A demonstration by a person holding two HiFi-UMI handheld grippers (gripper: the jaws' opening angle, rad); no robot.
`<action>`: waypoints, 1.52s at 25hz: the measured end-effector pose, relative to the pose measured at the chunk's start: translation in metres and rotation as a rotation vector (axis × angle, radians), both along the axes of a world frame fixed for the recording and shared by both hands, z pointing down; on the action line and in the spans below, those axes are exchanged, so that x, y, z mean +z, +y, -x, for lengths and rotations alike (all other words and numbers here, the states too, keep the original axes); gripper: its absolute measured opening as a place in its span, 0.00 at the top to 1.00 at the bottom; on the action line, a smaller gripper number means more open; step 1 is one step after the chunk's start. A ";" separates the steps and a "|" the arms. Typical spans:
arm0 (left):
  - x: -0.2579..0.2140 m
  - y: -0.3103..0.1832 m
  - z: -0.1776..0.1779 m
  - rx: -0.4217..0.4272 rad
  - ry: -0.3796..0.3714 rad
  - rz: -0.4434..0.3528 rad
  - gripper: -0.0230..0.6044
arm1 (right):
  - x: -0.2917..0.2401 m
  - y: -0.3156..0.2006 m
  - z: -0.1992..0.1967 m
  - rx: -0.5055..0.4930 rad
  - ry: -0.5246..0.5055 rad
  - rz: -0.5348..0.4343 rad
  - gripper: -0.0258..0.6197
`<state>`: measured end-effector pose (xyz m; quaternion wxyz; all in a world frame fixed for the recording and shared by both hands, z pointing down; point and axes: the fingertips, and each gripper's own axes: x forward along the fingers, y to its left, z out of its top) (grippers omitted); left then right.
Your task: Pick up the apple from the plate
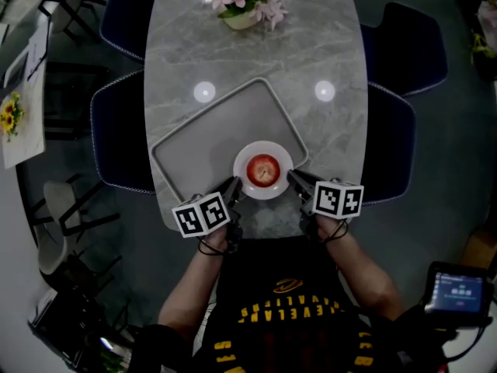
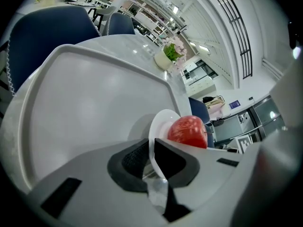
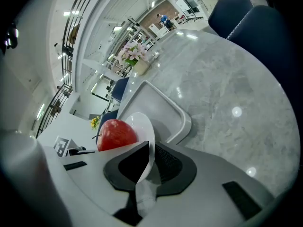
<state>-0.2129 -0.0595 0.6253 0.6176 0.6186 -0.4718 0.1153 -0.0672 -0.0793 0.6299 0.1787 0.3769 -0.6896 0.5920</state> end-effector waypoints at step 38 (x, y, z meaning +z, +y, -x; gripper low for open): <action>-0.024 0.092 -0.161 0.104 0.012 -0.033 0.90 | -0.023 0.102 -0.162 0.089 -0.003 -0.036 0.89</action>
